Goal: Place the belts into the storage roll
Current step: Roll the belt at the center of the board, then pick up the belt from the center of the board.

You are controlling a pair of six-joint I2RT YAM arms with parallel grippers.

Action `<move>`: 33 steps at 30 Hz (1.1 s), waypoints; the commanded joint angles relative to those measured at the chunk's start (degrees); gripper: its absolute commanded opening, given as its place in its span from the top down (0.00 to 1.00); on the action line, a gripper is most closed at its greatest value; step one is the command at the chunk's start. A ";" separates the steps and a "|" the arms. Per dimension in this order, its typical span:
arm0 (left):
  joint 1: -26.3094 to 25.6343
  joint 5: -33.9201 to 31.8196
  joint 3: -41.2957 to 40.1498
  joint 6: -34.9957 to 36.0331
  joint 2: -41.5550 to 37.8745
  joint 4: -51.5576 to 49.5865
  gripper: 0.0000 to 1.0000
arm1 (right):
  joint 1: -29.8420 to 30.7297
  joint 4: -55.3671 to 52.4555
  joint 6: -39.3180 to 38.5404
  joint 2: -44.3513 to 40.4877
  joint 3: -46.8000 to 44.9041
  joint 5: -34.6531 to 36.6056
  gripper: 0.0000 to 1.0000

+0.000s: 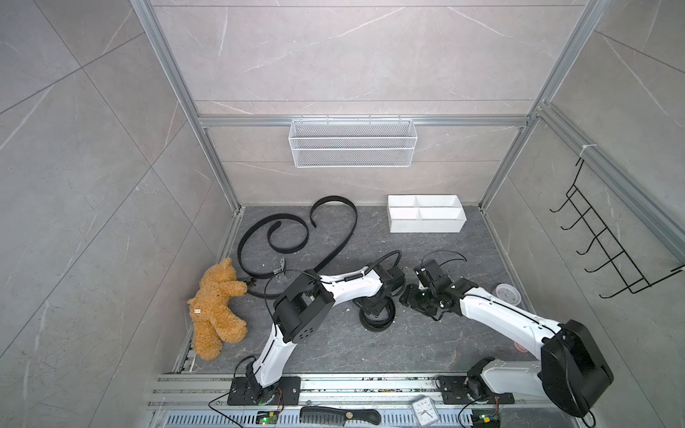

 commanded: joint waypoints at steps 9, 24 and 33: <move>-1.79 6.55 -5.91 -1.10 4.13 1.23 1.00 | 8.39 10.77 -1.80 -1.59 -8.52 4.99 0.32; -1.77 6.29 -7.04 -0.75 3.01 2.06 1.00 | 9.56 7.86 -2.60 -3.01 -6.33 7.03 0.33; -1.78 6.72 -6.58 -1.09 3.08 2.71 1.00 | 9.56 7.68 -2.87 0.20 -3.56 5.84 0.33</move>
